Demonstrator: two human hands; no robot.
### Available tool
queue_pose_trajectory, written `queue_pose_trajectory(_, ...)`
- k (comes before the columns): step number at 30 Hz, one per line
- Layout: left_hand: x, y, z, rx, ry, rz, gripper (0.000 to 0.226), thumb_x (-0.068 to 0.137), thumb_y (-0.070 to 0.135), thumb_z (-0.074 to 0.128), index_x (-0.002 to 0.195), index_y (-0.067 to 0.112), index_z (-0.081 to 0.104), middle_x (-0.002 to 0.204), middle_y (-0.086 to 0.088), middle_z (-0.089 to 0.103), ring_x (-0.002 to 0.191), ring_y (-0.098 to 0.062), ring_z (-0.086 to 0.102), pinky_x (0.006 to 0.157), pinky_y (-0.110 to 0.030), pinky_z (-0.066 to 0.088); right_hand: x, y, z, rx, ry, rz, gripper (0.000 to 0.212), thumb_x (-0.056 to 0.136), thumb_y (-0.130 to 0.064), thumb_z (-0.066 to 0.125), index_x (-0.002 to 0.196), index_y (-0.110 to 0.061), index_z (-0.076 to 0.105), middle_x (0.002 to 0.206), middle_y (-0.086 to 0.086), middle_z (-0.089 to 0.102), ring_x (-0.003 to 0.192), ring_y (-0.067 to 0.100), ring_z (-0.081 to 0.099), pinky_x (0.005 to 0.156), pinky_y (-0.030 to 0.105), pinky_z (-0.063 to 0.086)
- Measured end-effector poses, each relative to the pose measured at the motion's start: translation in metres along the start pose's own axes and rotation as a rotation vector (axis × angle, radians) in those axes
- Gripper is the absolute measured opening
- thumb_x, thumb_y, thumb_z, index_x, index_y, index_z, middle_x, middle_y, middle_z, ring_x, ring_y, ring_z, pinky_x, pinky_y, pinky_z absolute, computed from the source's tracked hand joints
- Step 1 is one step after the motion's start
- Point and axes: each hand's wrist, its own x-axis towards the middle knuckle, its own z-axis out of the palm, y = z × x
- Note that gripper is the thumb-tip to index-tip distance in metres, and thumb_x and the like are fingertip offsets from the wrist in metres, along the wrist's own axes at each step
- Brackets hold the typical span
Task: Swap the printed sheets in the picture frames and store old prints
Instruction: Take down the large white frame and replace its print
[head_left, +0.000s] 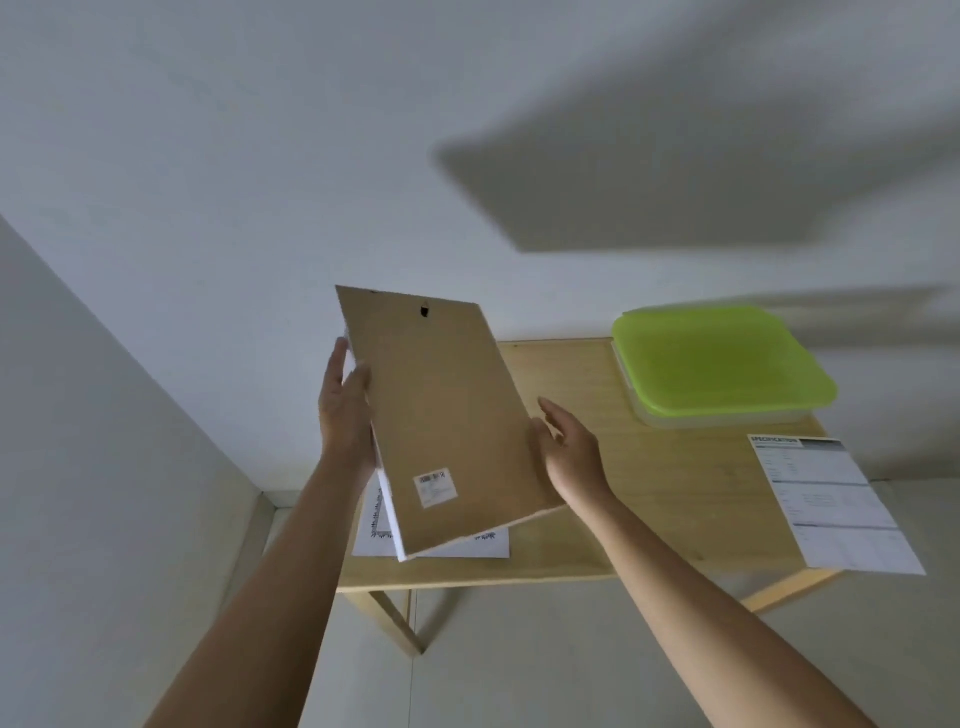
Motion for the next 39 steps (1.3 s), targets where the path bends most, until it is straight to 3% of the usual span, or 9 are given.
queue_pose_trajectory(7,-0.014,-0.049,0.004,-0.039,-0.118,-0.166,0.037,0.098,0.017,0.042,0.131,0.033,0.045,0.096,0.011,0.066,0.079,-0.009,0.065,0.072,-0.031,0.056,-0.011,0.050,-0.026,0.198,0.015,0.305,0.035,0.092,-0.013,0.054,0.126,-0.019,0.055,0.084,0.006,0.066,0.076,0.018,0.063,0.067,0.025,0.048)
queue_pose_trajectory(11,-0.021,-0.098,0.021,0.175,-0.218,-0.233,0.047,0.099,0.015,0.037,0.144,0.028,0.029,0.115,0.002,0.059,0.093,-0.017,0.062,0.082,-0.038,0.053,-0.028,0.080,-0.057,0.202,0.138,0.373,0.033,0.090,-0.004,0.055,0.120,-0.015,0.059,0.076,0.002,0.064,0.069,0.014,0.060,0.055,0.015,0.047)
queue_pose_trajectory(16,-0.032,-0.150,0.044,0.386,-0.357,-0.290,0.059,0.087,-0.004,0.032,0.137,0.026,0.044,0.123,-0.001,0.060,0.102,-0.014,0.061,0.075,-0.025,0.053,-0.042,0.114,-0.098,0.080,0.233,0.403,0.033,0.087,-0.001,0.058,0.119,-0.010,0.059,0.112,0.010,0.064,0.100,0.021,0.059,0.078,0.018,0.044)
queue_pose_trajectory(18,-0.038,-0.163,0.054,0.420,-0.375,-0.262,0.061,0.083,-0.011,0.029,0.123,0.028,0.056,0.103,0.006,0.068,0.086,-0.006,0.065,0.069,-0.020,0.054,-0.047,0.122,-0.111,0.023,0.236,0.417,0.033,0.087,-0.004,0.058,0.120,-0.009,0.059,0.113,0.008,0.063,0.100,0.019,0.056,0.085,0.024,0.041)
queue_pose_trajectory(21,-0.041,-0.185,0.066,0.463,-0.380,-0.239,0.061,0.078,-0.007,0.029,0.123,0.020,0.058,0.094,-0.006,0.064,0.079,-0.019,0.059,0.070,-0.031,0.050,-0.053,0.132,-0.124,-0.062,0.219,0.402,0.032,0.089,-0.007,0.057,0.121,-0.010,0.059,0.107,0.001,0.062,0.096,0.013,0.054,0.087,0.023,0.040)
queue_pose_trajectory(25,-0.031,-0.226,0.067,0.621,-0.390,-0.223,0.061,0.072,0.017,0.032,0.128,0.030,0.051,0.116,-0.015,0.055,0.090,-0.022,0.058,0.087,-0.046,0.051,-0.052,0.143,-0.132,-0.171,0.204,0.343,0.029,0.090,-0.007,0.055,0.119,-0.008,0.061,0.098,0.005,0.066,0.098,0.025,0.060,0.086,0.030,0.045)
queue_pose_trajectory(27,-0.042,-0.209,0.077,0.691,-0.364,-0.225,0.051,0.084,0.008,0.033,0.132,0.022,0.047,0.121,-0.012,0.046,0.093,-0.017,0.049,0.083,-0.034,0.043,-0.048,0.148,-0.133,-0.260,0.189,0.317,0.028,0.091,-0.008,0.054,0.118,-0.005,0.061,0.104,0.020,0.066,0.102,0.033,0.059,0.090,0.039,0.045)
queue_pose_trajectory(34,-0.039,-0.207,0.077,0.857,-0.362,-0.110,0.052,0.092,-0.001,0.031,0.143,0.011,0.031,0.140,-0.007,0.037,0.112,-0.011,0.040,0.089,-0.020,0.028,-0.028,0.159,-0.124,-0.418,0.156,0.320,0.037,0.091,-0.011,0.053,0.129,-0.012,0.053,0.107,0.017,0.061,0.098,0.027,0.057,0.081,0.020,0.036)
queue_pose_trajectory(39,-0.027,-0.210,0.066,0.931,-0.352,-0.062,0.051,0.095,0.003,0.031,0.145,0.011,0.027,0.148,-0.007,0.033,0.134,-0.021,0.033,0.109,-0.032,0.026,-0.022,0.157,-0.108,-0.429,0.162,0.342,0.038,0.090,-0.007,0.054,0.128,-0.009,0.054,0.104,0.018,0.055,0.092,0.025,0.056,0.075,0.012,0.030)
